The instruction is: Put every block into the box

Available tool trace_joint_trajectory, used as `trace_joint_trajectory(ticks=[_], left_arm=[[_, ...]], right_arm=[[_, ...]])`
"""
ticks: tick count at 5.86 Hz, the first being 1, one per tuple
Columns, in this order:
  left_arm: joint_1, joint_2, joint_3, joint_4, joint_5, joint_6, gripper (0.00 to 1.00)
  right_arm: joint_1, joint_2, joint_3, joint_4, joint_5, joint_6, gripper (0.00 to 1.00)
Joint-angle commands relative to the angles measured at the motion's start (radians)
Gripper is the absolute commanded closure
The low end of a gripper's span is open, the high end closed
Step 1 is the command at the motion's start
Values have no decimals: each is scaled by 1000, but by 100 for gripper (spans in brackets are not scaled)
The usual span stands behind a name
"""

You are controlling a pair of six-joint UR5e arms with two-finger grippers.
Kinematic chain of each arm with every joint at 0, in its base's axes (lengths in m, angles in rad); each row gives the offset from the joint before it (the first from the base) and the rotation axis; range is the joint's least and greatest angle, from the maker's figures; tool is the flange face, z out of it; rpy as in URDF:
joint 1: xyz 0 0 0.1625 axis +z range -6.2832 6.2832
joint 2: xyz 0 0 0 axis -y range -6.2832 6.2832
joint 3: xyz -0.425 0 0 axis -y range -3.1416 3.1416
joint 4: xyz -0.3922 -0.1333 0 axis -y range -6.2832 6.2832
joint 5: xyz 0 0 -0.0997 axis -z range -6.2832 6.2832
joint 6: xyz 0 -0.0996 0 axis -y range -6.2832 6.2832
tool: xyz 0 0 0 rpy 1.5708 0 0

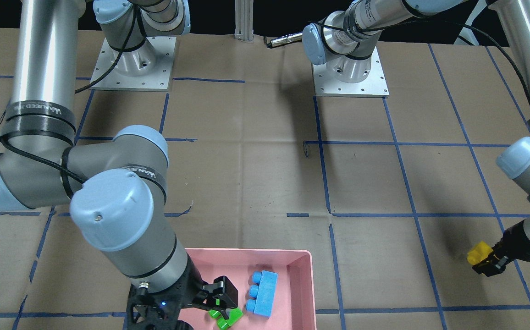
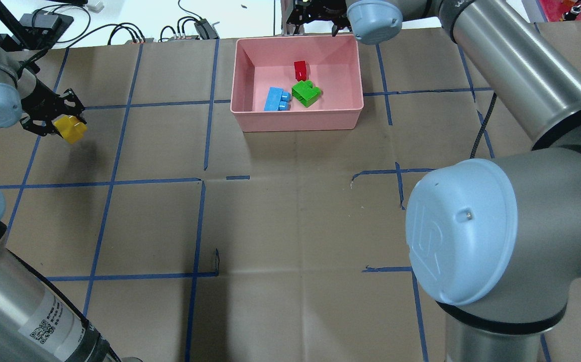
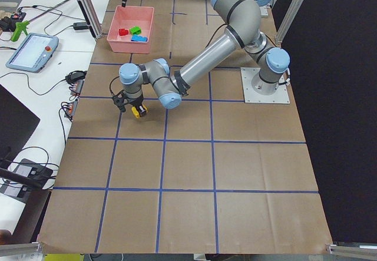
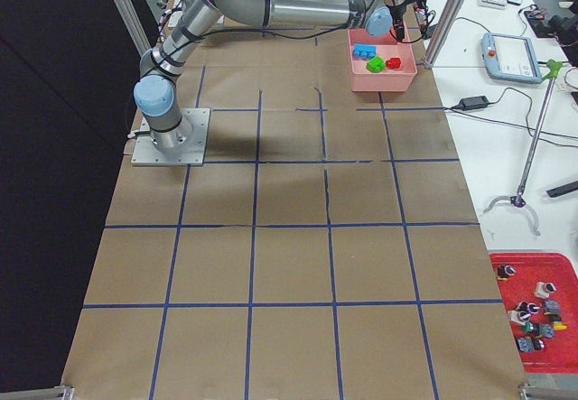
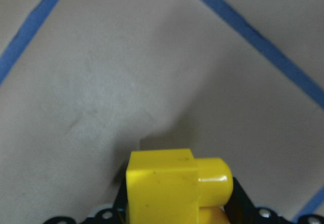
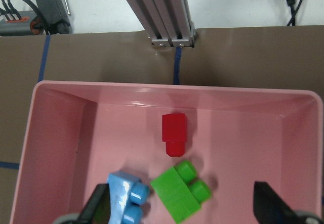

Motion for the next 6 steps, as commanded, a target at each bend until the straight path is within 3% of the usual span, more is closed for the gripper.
trace_joint_trajectory(ticks=[1, 3, 4, 6], left_arm=[[-16, 42, 207, -264, -3, 45, 95], [-167, 45, 442, -522, 1, 82, 97], [-264, 28, 502, -575, -2, 80, 97], [-448, -31, 512, -566, -26, 66, 97]], right_arm=[[-72, -119, 2, 330, -72, -159, 0], [-86, -185, 15, 390, -117, -203, 0], [-86, -281, 79, 503, -117, -198, 0], [-114, -531, 329, 551, -114, -198, 0]])
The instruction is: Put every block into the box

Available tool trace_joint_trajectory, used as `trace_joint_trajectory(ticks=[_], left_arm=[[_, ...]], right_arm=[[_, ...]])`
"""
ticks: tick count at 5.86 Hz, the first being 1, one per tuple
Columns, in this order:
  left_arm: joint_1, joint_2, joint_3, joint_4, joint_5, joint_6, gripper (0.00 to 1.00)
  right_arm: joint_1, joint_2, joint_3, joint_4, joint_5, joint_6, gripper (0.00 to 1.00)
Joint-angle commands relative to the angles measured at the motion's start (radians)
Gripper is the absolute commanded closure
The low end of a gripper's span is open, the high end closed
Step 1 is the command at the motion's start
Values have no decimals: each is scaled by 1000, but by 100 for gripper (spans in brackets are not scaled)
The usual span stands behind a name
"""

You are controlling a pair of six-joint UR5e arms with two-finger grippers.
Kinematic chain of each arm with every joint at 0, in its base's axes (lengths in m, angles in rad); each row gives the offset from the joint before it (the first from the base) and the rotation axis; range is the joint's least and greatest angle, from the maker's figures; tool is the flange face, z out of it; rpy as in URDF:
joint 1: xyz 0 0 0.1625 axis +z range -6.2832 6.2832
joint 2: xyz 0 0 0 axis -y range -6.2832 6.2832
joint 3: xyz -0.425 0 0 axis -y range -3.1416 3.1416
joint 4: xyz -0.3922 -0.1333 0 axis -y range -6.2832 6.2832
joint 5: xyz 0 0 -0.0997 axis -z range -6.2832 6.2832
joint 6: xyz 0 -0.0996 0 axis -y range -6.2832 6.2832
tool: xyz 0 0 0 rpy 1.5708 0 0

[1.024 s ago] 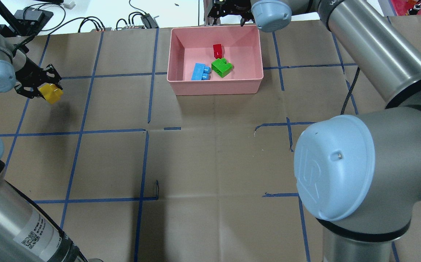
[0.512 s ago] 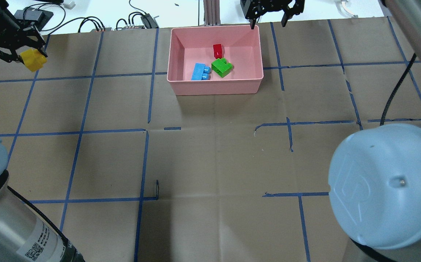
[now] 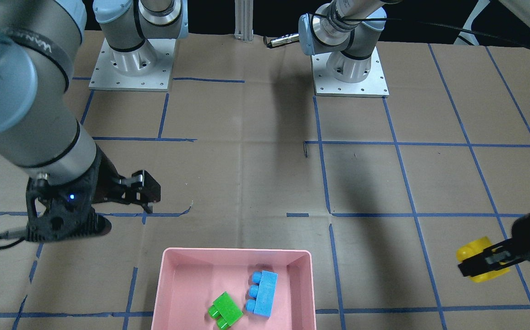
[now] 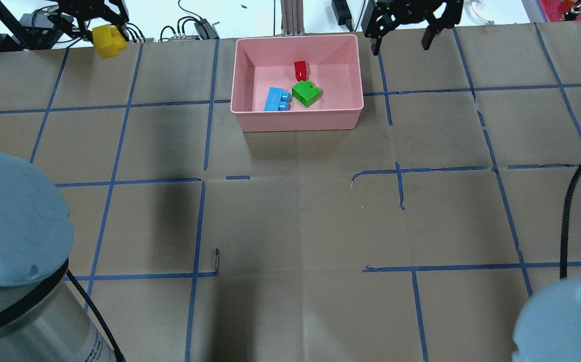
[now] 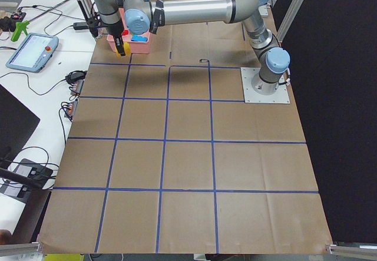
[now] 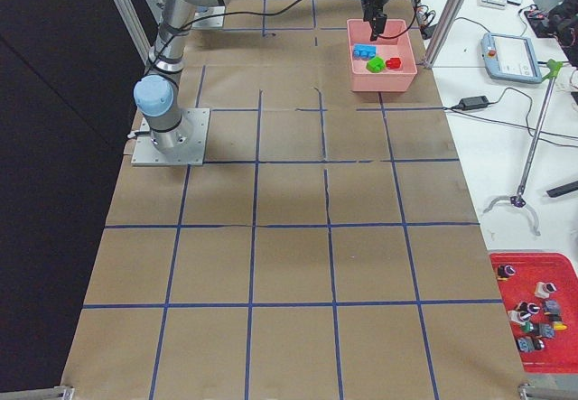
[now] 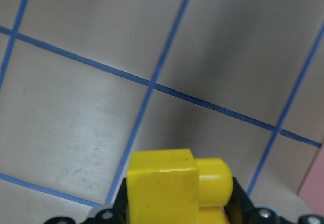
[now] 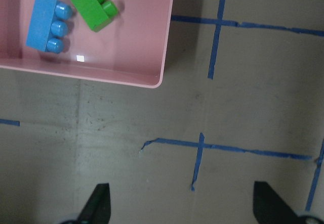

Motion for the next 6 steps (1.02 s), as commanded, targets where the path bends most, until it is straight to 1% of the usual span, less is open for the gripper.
trace_joint_trajectory(ticks=[1, 2, 3, 5, 6], left_arm=[[-152, -78, 26, 37, -17, -31, 97], [-226, -134, 31, 95, -5, -49, 97], [-266, -179, 33, 140, -5, -49, 96], [-315, -242, 33, 247, -5, -54, 95], [-316, -244, 31, 281, -6, -55, 65]], right_arm=[[-24, -243, 242, -53, 0, -1, 0], [-26, -349, 404, -76, 0, -1, 0], [-32, -414, 514, -98, 0, -12, 0], [-28, -452, 530, -104, -9, -3, 0], [-28, -450, 530, -160, -21, 15, 0]])
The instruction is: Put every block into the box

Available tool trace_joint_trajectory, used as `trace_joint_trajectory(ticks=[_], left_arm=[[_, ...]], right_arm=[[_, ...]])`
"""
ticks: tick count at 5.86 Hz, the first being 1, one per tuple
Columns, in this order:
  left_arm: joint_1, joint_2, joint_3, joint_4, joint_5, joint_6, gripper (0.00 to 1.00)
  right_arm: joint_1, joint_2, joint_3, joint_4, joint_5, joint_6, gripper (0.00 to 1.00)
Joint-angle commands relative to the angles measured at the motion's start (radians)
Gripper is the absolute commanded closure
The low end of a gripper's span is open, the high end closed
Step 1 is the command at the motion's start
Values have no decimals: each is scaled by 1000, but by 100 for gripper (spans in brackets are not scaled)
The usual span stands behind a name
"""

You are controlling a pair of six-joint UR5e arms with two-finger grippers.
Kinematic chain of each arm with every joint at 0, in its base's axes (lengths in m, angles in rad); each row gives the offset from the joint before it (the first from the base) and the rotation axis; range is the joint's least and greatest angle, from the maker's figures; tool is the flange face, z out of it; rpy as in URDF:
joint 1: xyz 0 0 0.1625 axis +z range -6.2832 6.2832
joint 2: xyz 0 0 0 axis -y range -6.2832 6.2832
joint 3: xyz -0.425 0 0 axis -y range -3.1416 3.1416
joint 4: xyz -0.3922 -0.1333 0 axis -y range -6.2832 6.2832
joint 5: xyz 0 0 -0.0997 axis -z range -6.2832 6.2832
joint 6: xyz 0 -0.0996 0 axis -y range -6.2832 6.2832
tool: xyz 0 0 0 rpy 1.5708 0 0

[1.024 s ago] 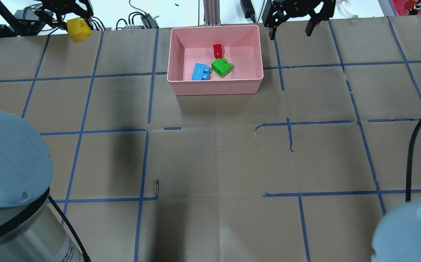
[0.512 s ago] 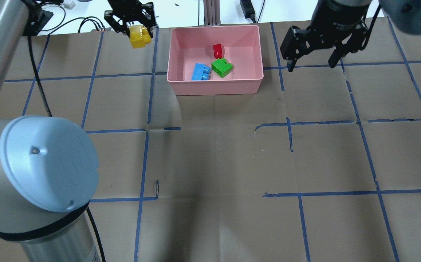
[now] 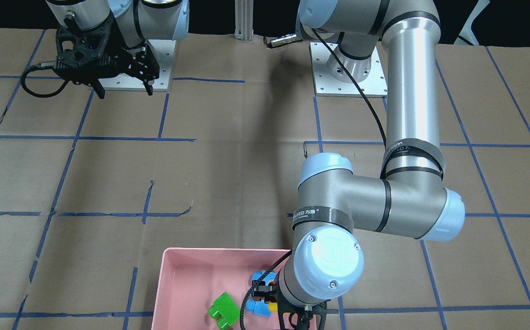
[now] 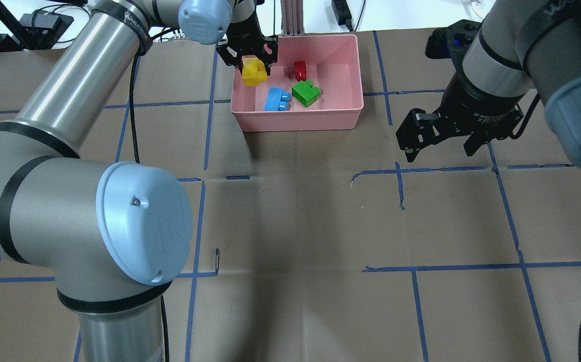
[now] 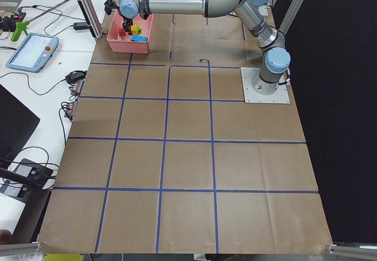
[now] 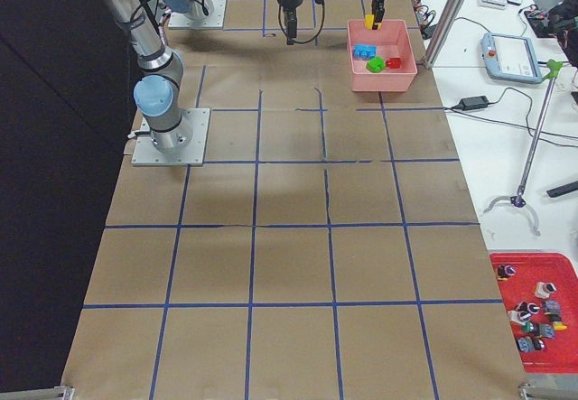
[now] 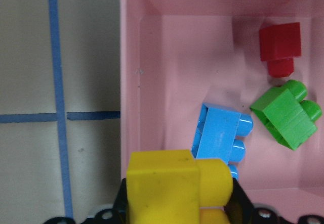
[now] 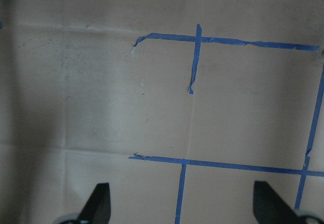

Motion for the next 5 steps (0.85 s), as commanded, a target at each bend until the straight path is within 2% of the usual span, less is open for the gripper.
trace_joint_trajectory(ticks=[1, 2, 3, 4, 5], left_arm=[[-7, -35, -9, 208, -12, -5, 12], [-10, -24, -10, 214, -6, -17, 1], [-9, -9, -10, 211, 0, -13, 1], [2, 49, -26, 143, 5, -7, 1], [34, 145, -27, -11, 86, -8, 1]], right_arm=[[1, -1, 3, -45, -5, 50, 0], [1, 3, 3, -45, -8, 86, 0], [1, 5, 3, -45, -4, 95, 0], [1, 2, 3, -45, -5, 126, 0], [1, 2, 3, -47, -4, 126, 0]])
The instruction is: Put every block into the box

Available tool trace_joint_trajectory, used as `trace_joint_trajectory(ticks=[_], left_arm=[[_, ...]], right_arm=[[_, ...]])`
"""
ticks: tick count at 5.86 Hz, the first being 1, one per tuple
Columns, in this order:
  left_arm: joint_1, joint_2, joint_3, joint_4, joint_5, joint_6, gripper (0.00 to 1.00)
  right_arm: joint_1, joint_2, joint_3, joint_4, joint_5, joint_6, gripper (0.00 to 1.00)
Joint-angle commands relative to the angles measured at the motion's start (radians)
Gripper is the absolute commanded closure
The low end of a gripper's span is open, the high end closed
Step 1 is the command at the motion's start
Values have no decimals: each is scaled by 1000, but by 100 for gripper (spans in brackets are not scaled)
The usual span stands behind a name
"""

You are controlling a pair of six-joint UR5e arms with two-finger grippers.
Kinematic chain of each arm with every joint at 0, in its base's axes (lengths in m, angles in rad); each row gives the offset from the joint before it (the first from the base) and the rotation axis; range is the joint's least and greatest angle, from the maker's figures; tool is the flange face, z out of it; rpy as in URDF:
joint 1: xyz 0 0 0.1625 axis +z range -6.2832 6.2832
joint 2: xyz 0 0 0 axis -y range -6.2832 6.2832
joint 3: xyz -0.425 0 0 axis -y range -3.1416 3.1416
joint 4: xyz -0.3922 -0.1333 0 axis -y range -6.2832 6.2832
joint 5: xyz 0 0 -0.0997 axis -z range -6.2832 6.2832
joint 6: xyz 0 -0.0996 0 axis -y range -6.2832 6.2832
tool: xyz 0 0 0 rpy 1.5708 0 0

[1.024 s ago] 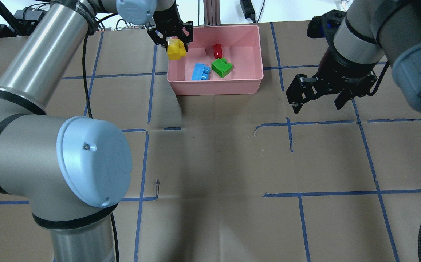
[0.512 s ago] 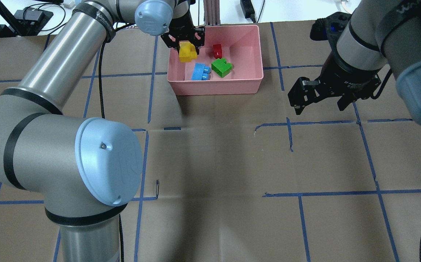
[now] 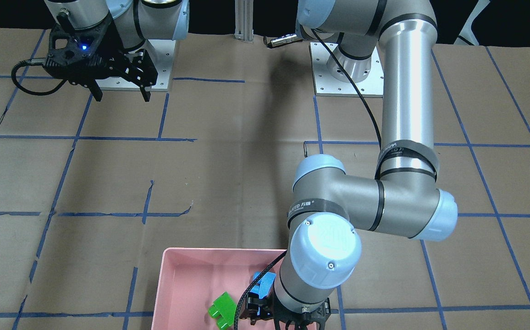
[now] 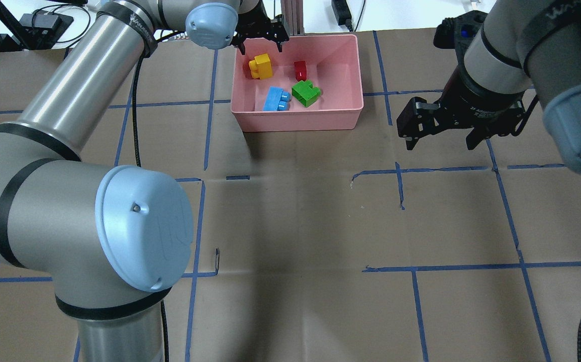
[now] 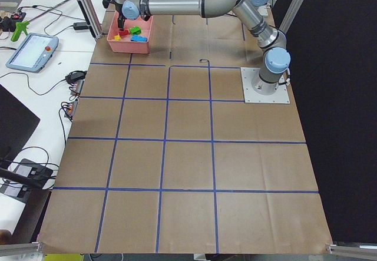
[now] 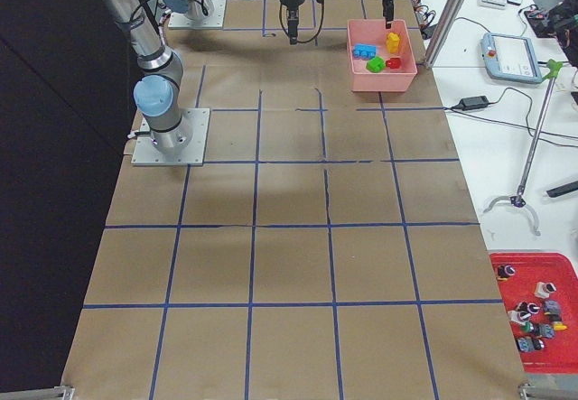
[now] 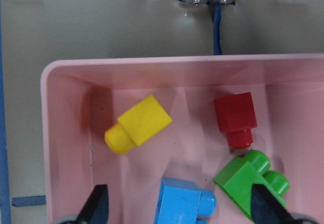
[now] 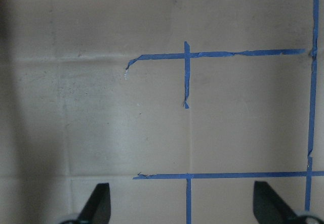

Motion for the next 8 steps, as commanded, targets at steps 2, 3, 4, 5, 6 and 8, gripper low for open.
trace_joint_trajectory(ticks=[2, 3, 4, 5, 6, 8], left_arm=[[44, 231, -64, -194, 108, 4, 1], [62, 314, -155, -259, 112, 29, 1], [105, 431, -274, -271, 103, 75, 1], [156, 565, -461, -267, 93, 129, 1], [208, 658, -609, -244, 45, 207, 1], [233, 708, -709, -213, 21, 208, 1]], right_arm=[[2, 1, -2, -1, -1, 10, 0], [2, 2, -2, -1, 1, 10, 0], [2, 4, -2, -1, -1, 10, 0], [2, 5, -2, -3, 5, 12, 0], [2, 13, -3, -7, 9, 12, 0], [2, 15, -5, -7, 9, 12, 0]])
